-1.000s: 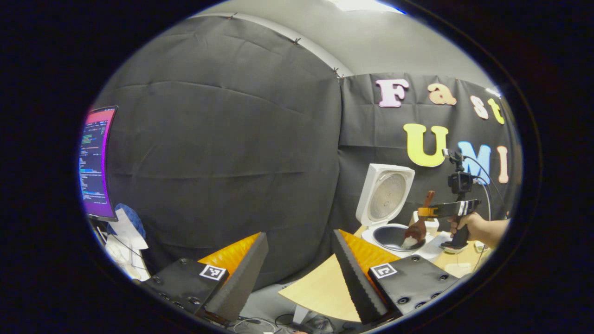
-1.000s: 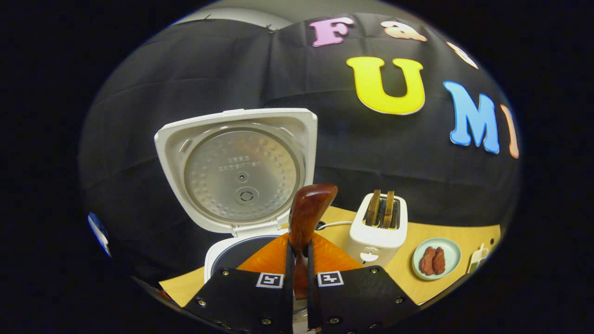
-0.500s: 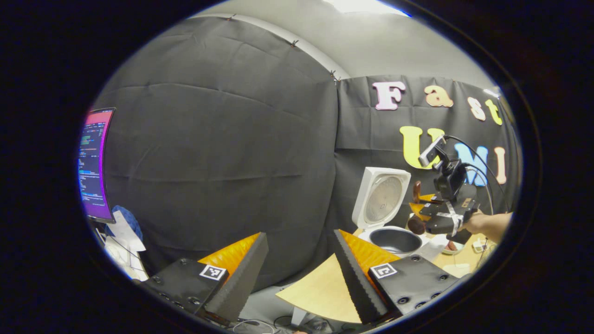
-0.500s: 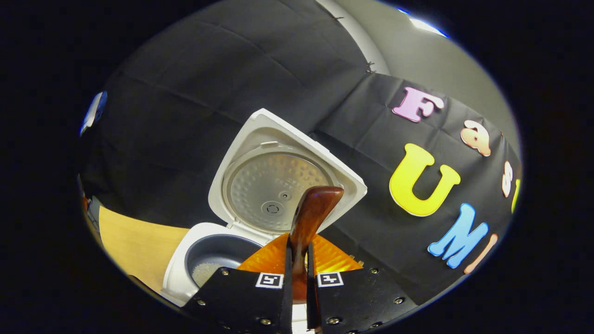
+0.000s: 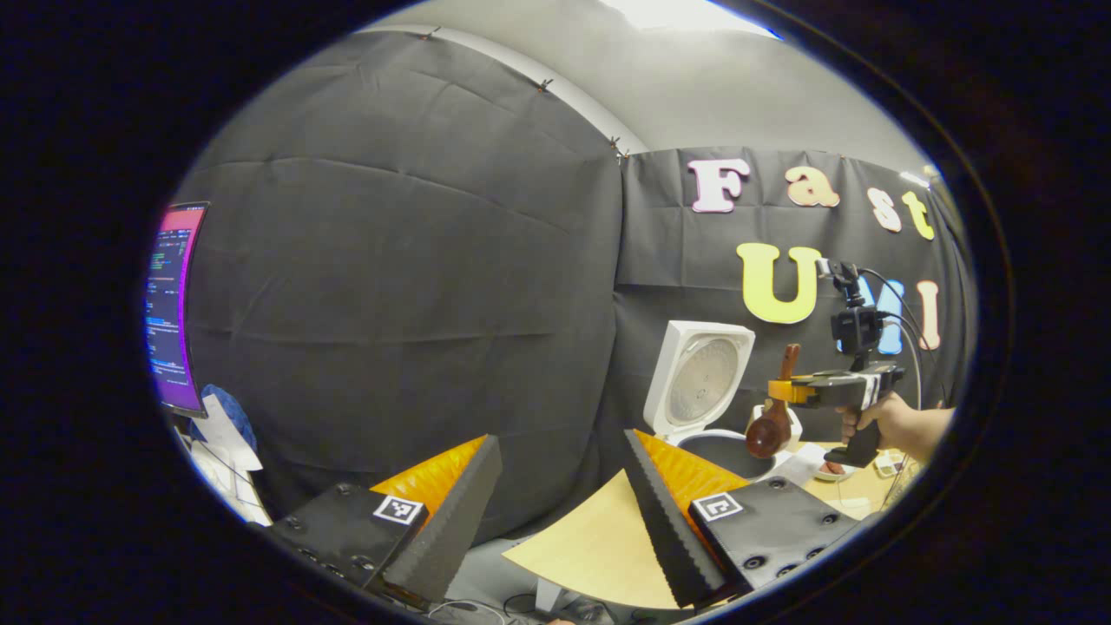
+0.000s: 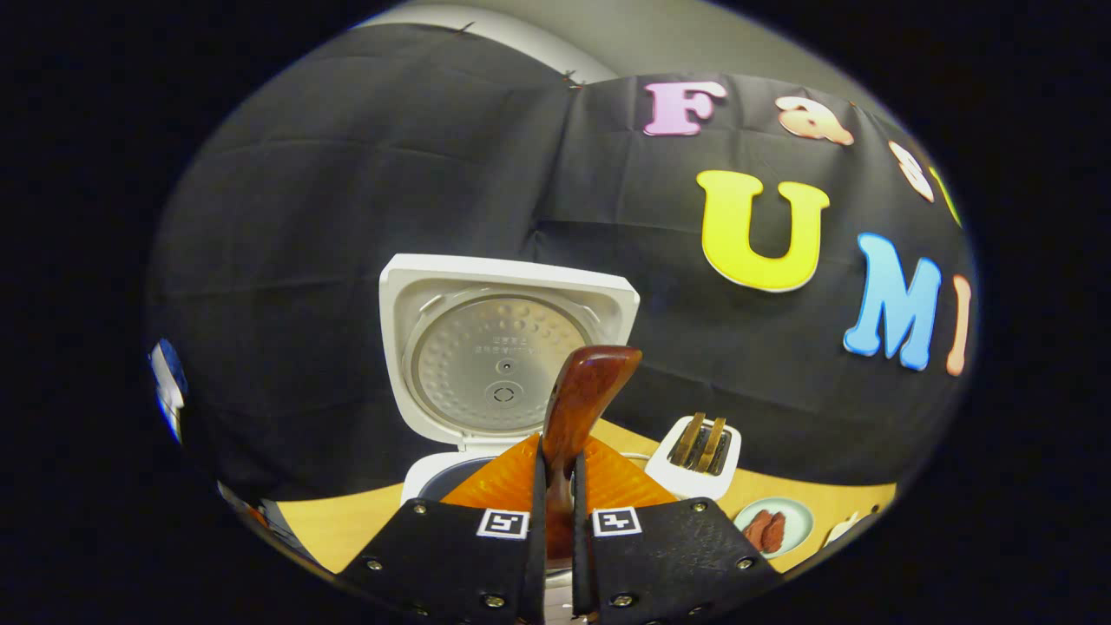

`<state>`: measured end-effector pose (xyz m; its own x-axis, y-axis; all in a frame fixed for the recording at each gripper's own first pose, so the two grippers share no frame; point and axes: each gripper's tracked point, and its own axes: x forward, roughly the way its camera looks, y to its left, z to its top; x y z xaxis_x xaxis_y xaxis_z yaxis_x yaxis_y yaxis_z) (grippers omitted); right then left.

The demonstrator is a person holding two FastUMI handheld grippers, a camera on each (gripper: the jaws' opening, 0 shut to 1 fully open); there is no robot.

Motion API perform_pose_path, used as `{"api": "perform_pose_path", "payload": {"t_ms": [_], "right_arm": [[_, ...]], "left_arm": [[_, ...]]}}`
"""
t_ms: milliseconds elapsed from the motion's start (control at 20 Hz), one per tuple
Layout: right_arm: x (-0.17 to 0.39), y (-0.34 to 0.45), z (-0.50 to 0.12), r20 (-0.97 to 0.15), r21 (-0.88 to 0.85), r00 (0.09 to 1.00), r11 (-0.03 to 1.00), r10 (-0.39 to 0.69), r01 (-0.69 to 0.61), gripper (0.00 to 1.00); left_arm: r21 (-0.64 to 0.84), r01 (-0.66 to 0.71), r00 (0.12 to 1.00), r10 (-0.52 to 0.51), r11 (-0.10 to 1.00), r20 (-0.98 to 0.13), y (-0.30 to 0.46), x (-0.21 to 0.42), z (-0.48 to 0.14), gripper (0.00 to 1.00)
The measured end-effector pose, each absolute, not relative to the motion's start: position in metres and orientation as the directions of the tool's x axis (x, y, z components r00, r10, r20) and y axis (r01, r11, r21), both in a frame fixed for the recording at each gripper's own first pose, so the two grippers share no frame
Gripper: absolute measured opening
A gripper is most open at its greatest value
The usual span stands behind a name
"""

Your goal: Close the left gripper, press the button to open the rice cooker; take a wooden spoon from the chopstick holder with the right hand, scoop a spoonful of rice and pour it into the rice cooker, then put the wooden spoon back into the chopstick holder.

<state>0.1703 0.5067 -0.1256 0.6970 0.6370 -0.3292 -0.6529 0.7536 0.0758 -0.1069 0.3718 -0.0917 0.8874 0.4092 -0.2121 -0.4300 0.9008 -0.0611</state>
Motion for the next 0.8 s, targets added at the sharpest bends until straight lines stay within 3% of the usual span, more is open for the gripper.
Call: {"api": "perform_pose_path", "payload": {"t_ms": [400, 800], "right_arm": [[0.172, 0.445, -0.079, -0.262, 0.511, 0.7, 0.711, 0.664, -0.483, 0.12], [0.188, 0.319, -0.06, -0.229, 0.552, 0.82, 0.764, 0.525, -0.335, 0.12]], "left_arm": [[-0.054, -0.364, 0.92, 0.351, 0.93, -0.174, 0.348, -0.073, -0.07, 0.97], [-0.061, -0.288, 0.952, 0.279, 0.956, -0.126, 0.298, -0.034, -0.044, 0.95]]}}
